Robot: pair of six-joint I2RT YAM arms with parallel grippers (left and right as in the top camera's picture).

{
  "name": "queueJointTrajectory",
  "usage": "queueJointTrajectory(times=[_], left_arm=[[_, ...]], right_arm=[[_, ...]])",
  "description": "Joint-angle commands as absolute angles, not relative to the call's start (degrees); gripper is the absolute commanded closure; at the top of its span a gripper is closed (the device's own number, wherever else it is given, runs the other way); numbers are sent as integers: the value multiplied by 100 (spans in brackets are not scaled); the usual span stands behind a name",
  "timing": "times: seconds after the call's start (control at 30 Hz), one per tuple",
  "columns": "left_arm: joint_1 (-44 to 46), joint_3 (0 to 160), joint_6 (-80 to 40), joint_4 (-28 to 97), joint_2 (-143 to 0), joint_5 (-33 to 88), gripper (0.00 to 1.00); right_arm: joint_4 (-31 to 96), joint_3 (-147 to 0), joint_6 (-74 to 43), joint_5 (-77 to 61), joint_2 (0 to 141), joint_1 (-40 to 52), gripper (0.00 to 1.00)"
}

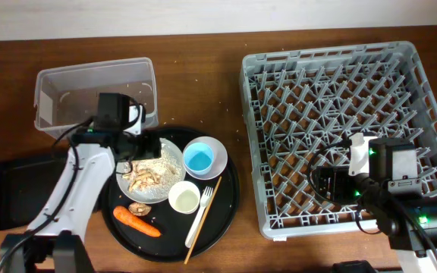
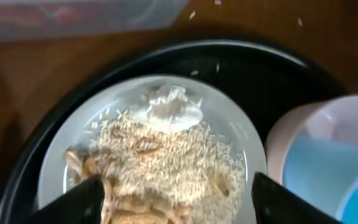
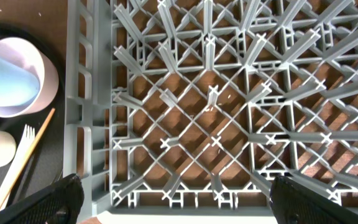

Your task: Sort waste into correct bins and load items into the dishwasher rack

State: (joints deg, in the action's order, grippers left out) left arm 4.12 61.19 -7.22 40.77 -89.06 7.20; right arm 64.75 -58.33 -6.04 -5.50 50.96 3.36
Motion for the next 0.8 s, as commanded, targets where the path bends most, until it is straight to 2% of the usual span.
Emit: queueJointTrajectory(times=[0.0, 0.1, 0.33, 0.4, 0.5, 0.7, 0.77], left_arm=[[489, 5610, -768, 3260, -8947, 751, 28], [489, 5520, -768, 2943, -9124, 207, 29], [489, 5520, -768, 2434, -9769, 235, 30], [489, 5520, -768, 2471, -9850, 263, 43], [489, 5511, -768, 2512, -10020, 416, 46], [489, 5513, -766, 2528, -10038, 731, 65], [489, 5579, -766, 2556, -9970, 729, 65]], right_arm=[[6477, -5946, -650, -580, 5089, 296, 2], [6479, -5946, -650, -580, 5089, 296, 2], [6477, -5946, -650, -580, 5089, 296, 1], [6477, -5946, -650, -578, 5089, 296, 2], [6477, -5946, -650, -580, 5092, 296, 2], [6479, -5946, -650, -578, 5100, 296, 2], [6479, -5946, -648, -578, 5100, 296, 2]])
